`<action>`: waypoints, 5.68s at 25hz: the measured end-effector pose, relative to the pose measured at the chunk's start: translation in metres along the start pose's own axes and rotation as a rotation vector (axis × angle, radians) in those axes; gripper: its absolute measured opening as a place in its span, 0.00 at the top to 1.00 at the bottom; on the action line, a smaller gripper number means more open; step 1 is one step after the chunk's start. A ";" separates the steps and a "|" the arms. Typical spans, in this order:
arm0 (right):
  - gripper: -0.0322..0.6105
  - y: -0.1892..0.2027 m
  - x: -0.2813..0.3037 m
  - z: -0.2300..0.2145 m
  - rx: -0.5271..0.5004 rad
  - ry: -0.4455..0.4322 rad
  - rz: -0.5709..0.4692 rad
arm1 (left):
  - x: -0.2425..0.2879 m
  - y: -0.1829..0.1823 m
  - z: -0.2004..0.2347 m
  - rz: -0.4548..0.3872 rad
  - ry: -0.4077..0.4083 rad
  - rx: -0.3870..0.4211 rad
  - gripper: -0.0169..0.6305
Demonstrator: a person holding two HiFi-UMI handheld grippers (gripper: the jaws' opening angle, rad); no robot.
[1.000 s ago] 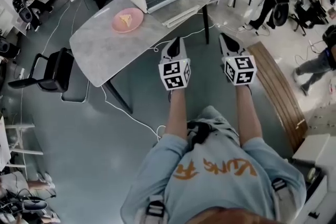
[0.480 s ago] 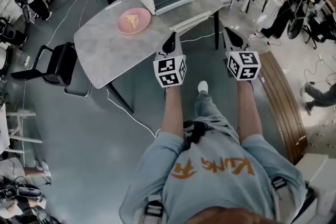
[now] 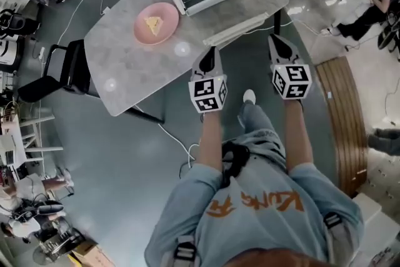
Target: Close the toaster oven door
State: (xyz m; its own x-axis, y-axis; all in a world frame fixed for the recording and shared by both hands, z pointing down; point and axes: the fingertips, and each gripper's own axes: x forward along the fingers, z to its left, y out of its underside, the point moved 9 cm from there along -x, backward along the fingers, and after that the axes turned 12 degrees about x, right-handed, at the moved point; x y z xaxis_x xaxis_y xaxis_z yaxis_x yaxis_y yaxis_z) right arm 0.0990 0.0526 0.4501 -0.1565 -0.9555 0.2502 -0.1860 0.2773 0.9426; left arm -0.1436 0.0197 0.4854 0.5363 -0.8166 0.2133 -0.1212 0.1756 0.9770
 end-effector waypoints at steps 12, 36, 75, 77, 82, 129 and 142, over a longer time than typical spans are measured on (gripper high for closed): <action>0.95 -0.039 0.144 -0.107 0.073 -0.084 0.078 | 0.145 -0.024 -0.003 0.141 -0.032 0.075 0.97; 0.95 0.054 0.190 -0.106 -0.133 -0.242 0.407 | 0.156 0.085 -0.015 0.440 0.034 0.095 0.97; 0.88 0.105 0.210 -0.093 -0.675 -0.327 0.637 | 0.176 0.089 -0.017 0.680 0.077 0.535 0.97; 0.84 0.101 0.207 -0.092 -0.694 -0.349 0.636 | 0.173 0.085 -0.018 0.673 0.074 0.573 0.97; 0.76 0.089 0.206 -0.090 -0.756 -0.383 0.605 | 0.170 0.071 -0.016 0.639 0.057 0.660 0.94; 0.76 -0.042 0.293 -0.047 -1.356 -0.246 0.102 | 0.232 -0.051 0.061 0.576 -0.204 0.991 0.76; 0.76 -0.059 0.330 -0.039 -1.383 -0.187 0.036 | 0.258 -0.067 0.089 0.542 -0.260 0.987 0.75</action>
State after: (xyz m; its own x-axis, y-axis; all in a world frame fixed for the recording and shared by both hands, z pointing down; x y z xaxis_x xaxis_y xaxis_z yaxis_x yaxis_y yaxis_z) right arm 0.0966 -0.2830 0.4859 -0.2866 -0.8923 0.3489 0.9008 -0.1270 0.4152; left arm -0.0715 -0.2522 0.4743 0.0394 -0.8742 0.4839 -0.9444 0.1256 0.3038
